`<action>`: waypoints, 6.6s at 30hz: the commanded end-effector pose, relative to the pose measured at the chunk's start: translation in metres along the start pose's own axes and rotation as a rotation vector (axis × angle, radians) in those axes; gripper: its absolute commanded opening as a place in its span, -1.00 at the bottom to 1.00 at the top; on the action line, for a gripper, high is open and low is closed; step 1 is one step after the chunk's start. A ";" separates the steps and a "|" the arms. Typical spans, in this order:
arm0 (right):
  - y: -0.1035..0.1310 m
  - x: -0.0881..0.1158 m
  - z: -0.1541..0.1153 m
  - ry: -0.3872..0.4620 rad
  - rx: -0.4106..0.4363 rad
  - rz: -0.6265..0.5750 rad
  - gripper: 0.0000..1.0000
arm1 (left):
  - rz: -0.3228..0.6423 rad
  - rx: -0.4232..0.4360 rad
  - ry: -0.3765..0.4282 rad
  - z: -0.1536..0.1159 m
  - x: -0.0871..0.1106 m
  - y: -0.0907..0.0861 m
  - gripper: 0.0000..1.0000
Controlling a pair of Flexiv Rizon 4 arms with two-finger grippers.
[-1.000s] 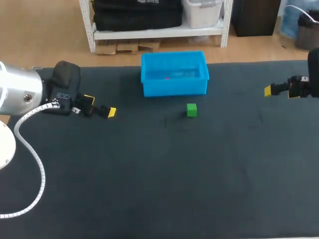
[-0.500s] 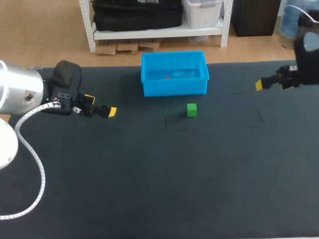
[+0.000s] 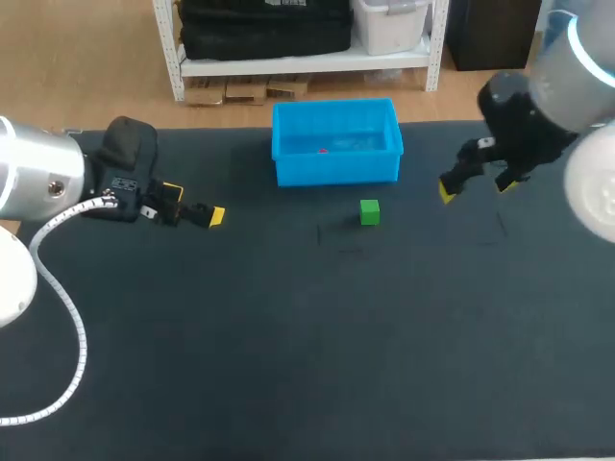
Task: Use the left arm to pick the red cube and place it into the blue plastic box first, then use the right arm to grasp the green cube and put it into the same blue plastic box after the first action is fully finished.
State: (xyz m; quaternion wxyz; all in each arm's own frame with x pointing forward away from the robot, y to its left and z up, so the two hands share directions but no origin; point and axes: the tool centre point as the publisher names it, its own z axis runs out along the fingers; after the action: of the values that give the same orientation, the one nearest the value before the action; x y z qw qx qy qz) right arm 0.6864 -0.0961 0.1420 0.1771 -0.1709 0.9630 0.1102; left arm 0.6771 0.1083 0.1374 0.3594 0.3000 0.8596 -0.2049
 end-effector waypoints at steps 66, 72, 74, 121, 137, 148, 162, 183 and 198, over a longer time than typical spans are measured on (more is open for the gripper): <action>0.074 -0.062 0.114 0.127 0.135 0.286 1.00 | 0.002 0.008 -0.010 -0.001 0.002 0.001 1.00; 0.067 -0.065 0.135 0.104 0.142 0.288 1.00 | 0.002 0.008 -0.010 -0.001 0.002 0.001 1.00; 0.064 -0.066 0.143 0.102 0.145 0.289 1.00 | 0.002 0.008 -0.010 -0.001 0.002 0.001 1.00; 0.034 -0.094 0.199 0.096 0.219 0.206 0.90 | 0.002 0.008 -0.010 -0.001 0.002 0.001 1.00; 0.028 -0.085 0.199 0.108 0.210 0.242 -1.00 | 0.002 0.008 -0.010 -0.001 0.002 0.001 1.00; 0.039 -0.094 0.166 0.047 0.173 0.246 -1.00 | 0.002 0.008 -0.010 -0.001 0.002 0.001 1.00; 0.063 -0.112 0.065 -0.179 0.052 0.229 -1.00 | 0.002 0.008 -0.010 -0.001 0.002 0.001 1.00; 0.082 -0.100 0.013 -0.320 -0.003 0.185 -1.00 | 0.002 0.008 -0.010 -0.001 0.002 0.001 1.00; 0.082 -0.133 0.037 -0.320 -0.017 0.166 -1.00 | 0.002 0.008 -0.010 -0.001 0.002 0.001 1.00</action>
State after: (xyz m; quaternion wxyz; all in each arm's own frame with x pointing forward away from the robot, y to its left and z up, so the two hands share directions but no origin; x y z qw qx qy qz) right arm 0.7740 0.0203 0.1775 0.3082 -0.0751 0.9349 0.1594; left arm 0.6772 0.1083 0.1377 0.3593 0.3000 0.8596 -0.2052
